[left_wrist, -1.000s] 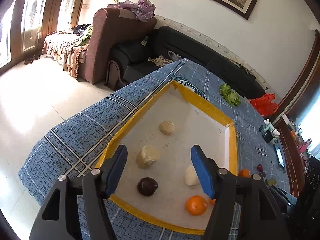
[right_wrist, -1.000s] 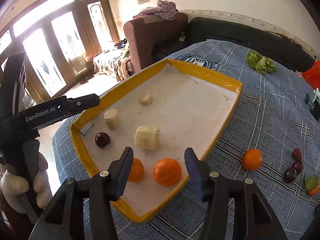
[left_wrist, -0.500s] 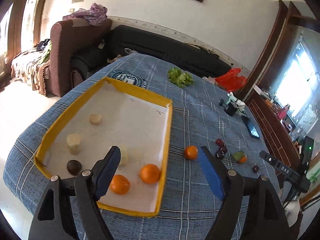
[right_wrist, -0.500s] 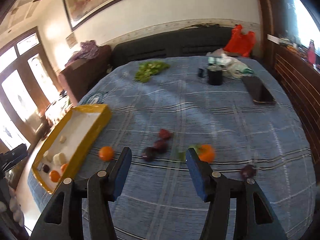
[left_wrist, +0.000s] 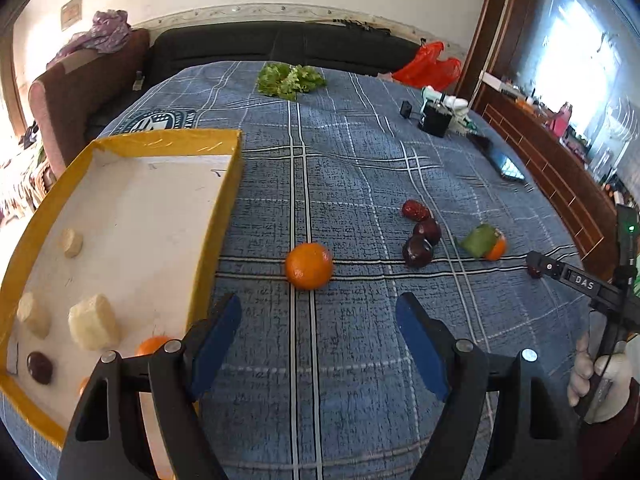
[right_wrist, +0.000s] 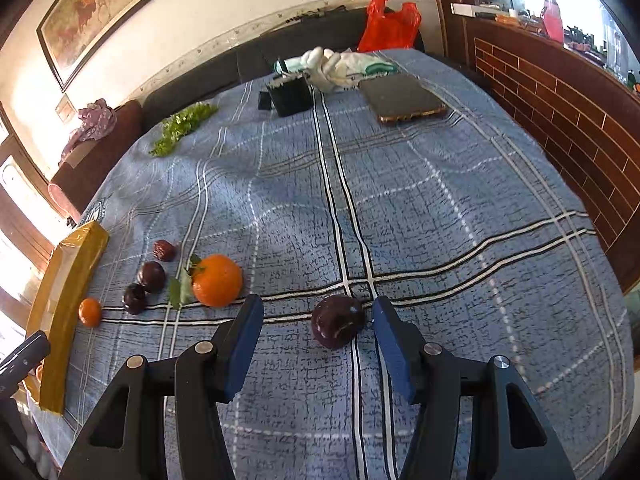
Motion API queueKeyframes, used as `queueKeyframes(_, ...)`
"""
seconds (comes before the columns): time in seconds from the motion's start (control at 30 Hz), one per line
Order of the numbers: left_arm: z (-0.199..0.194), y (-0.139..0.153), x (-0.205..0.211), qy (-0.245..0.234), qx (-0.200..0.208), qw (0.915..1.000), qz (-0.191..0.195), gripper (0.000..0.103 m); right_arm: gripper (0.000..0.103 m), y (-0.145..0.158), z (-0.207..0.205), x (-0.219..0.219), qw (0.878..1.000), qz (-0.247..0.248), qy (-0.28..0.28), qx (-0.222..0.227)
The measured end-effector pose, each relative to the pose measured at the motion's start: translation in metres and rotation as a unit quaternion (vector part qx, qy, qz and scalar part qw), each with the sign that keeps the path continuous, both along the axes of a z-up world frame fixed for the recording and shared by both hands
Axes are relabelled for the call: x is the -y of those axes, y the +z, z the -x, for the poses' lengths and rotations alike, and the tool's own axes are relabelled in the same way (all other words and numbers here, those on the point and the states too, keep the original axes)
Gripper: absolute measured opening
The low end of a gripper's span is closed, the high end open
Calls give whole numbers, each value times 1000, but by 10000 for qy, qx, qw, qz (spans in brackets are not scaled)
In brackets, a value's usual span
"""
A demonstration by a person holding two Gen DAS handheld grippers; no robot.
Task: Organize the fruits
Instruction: 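Move both open tools back toward the remaining fruits, then grasp an orange with the left tool while the right tool grasps a dark plum, then carry the orange and plum into the yellow tray and open both tools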
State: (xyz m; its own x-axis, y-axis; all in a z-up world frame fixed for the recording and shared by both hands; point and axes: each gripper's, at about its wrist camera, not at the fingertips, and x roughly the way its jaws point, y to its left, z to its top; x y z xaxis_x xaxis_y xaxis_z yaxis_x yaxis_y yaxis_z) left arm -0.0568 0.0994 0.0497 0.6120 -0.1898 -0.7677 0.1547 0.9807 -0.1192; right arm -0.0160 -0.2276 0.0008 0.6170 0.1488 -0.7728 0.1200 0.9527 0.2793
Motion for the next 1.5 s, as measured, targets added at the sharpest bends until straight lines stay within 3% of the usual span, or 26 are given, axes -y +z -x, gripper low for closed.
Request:
queueKeyframes(0.43, -49, -28, 24, -223, -60, 9988, -431, 78, 62, -9, -3, -7, 9998, 158, 95, 3)
queueKeyframes(0.47, -50, -31, 25, -237, -63, 9985, -483, 72, 62, -9, -3, -8, 9998, 191, 101, 6)
queueKeyframes(0.5, -50, -33, 27, -250, -69, 9981, -551, 53, 62, -9, -3, -8, 9997, 233, 108, 7)
queueKeyframes(0.57, -51, -40, 30, -209, -128, 9966, -791, 34, 59, -9, -3, -11, 9994, 336, 105, 4)
queueKeyframes(0.63, -49, -41, 28, -216, -108, 9971, -721, 34, 41, -9, -2, -14, 9984, 563, 31, -13)
queueKeyframes(0.7, -44, -38, 26, -209, -42, 9976, -652, 34, 31, -8, -1, -13, 9974, 722, -50, -26)
queueKeyframes(0.87, -28, -18, 16, -113, 175, 9990, -386, 34, 30, -2, 3, -7, 9982, 589, -96, 72)
queueKeyframes(1.13, 3, 17, -30, 216, 412, 9983, 355, 34, 30, 32, 26, -19, 9984, 222, 105, 518)
queueKeyframes(1.33, 25, 37, -83, 744, 577, 9938, 597, 34, 31, 57, 26, -74, 9946, 181, 715, 733)
queueKeyframes(1.5, 32, 47, -139, 1374, 612, 9873, 515, 34, 31, 74, 21, -142, 9852, 103, 1494, 837)
